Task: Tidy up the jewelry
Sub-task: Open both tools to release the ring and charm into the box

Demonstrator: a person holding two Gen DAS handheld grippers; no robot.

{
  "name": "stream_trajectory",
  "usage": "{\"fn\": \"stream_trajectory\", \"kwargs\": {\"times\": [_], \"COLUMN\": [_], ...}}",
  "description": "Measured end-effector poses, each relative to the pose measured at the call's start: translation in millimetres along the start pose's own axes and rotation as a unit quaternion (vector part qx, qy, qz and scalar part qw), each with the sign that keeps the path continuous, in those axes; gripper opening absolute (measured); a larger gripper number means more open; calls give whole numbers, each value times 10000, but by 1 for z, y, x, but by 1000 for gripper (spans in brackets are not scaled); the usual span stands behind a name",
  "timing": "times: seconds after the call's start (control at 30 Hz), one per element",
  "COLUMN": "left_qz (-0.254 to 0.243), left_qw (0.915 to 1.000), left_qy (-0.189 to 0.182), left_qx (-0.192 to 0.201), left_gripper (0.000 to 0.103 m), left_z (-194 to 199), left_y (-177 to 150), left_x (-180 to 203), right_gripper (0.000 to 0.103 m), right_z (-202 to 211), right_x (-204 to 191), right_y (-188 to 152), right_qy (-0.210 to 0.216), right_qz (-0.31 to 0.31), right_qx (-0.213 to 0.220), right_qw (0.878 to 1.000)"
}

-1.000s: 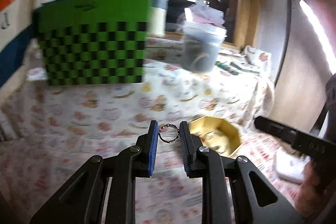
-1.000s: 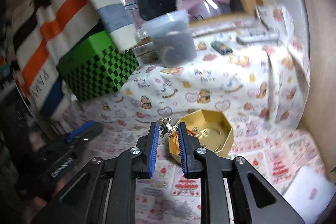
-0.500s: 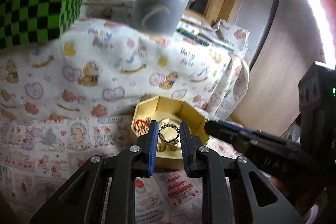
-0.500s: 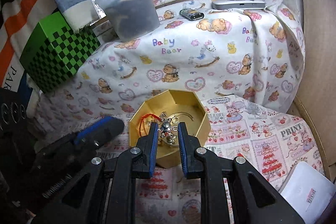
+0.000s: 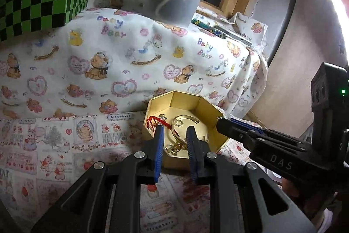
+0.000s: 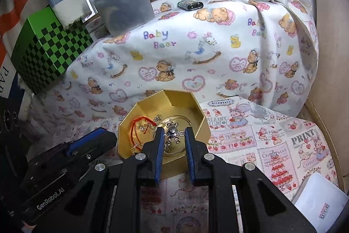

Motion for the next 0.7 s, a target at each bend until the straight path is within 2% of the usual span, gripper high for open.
{"fn": "stream_trajectory", "kwargs": {"times": [0.1,0.23,0.4,0.7], "left_qz": [-9,-90,-169,-358], "left_qw": [10000,9989,9959,9929], "left_qy": [39,365,685,831], "left_qx": [75,290,563,776], "left_gripper": [21,30,32,35], "left_z": [3,10,23,40], "left_y": [2,5,13,18], "left_x": [-2,-10,-18,-14], "right_gripper": [20,20,20,21], "right_z": [0,3,4,11], "right_x": [-2,-1,-1,-2], "right_y": [0,1,2,5], "right_qy": [26,-88,-56,35], "right_qz": [29,108,87,65], "right_qx": [9,65,74,174], "right_qw": [10000,9999,9999,9998]}}
Point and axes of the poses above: each gripper's, at about its wrist camera, not at the fingertips, and z roughly against the way its jaws point, x to its right, y to its top, the point moved 8 cm from there along -z, roughly the way its jaws point, and after that the axes turned 10 degrees about z, right-handed, at the moved point
